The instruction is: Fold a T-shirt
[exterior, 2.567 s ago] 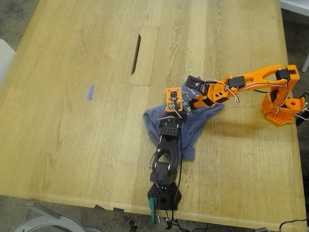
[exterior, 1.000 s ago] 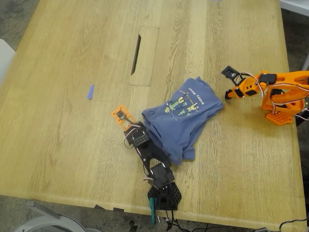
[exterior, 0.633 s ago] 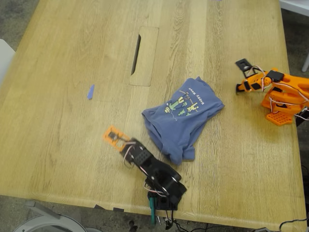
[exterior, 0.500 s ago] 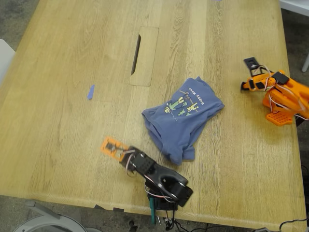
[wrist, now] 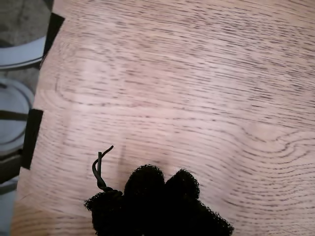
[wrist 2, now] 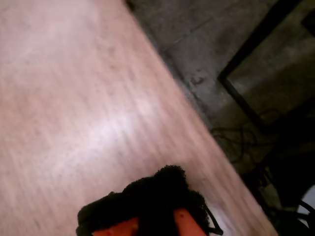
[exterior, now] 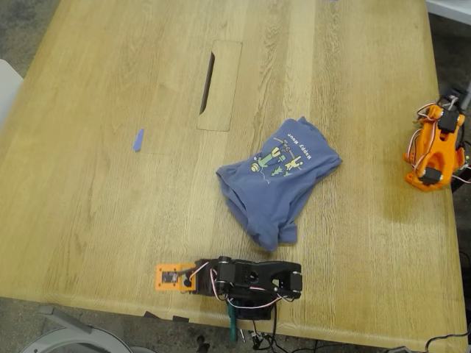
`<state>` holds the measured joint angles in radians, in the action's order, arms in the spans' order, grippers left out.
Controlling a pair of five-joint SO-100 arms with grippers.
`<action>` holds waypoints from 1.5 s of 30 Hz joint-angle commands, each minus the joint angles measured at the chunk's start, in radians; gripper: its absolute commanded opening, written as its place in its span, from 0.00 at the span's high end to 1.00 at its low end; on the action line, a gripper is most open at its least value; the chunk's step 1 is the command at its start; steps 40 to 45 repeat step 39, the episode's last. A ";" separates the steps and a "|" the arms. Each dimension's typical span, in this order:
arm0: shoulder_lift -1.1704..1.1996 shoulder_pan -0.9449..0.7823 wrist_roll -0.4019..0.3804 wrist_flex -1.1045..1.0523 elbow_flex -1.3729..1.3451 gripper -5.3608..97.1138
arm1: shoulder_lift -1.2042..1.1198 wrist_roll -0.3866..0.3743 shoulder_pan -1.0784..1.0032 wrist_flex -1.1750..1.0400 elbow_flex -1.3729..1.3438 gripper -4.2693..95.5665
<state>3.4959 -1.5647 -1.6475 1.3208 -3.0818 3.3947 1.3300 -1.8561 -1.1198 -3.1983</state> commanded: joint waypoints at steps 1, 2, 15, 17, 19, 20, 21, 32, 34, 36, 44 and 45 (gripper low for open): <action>0.115 -0.021 -0.023 0.048 0.015 0.95 | 0.011 -0.003 -0.089 -0.025 -0.067 0.96; 0.115 -0.021 -0.049 0.084 0.015 0.95 | 0.011 0.000 -0.104 -0.026 -0.069 0.96; 0.114 0.006 -0.189 0.107 0.015 0.95 | 0.011 0.040 -0.100 -0.101 -0.071 0.96; 0.114 0.006 -0.184 0.107 0.015 0.95 | 0.011 0.040 -0.109 -0.101 -0.071 0.96; 0.114 0.008 -0.201 0.107 0.015 0.95 | 0.011 0.040 -0.114 -0.101 -0.071 0.96; 0.114 0.008 -0.210 0.107 0.015 0.95 | 0.011 0.040 -0.118 -0.101 -0.071 0.96; 0.114 0.008 -0.216 0.107 0.015 0.95 | 0.011 0.040 -0.121 -0.101 -0.071 0.96; 0.114 0.015 -0.207 0.107 0.015 0.95 | 0.011 0.264 -0.118 -0.129 -0.071 0.96; 0.114 0.015 -0.207 0.107 0.015 0.95 | 0.011 0.331 -0.118 -0.137 -0.071 0.96; 0.114 0.015 -0.207 0.107 0.015 0.95 | 0.011 0.333 -0.118 -0.137 -0.071 0.96; 0.114 0.015 -0.207 0.107 0.015 0.95 | 0.011 0.333 -0.118 -0.137 -0.071 0.96; 0.114 0.015 -0.207 0.107 0.015 0.95 | 0.011 0.333 -0.118 -0.137 -0.071 0.96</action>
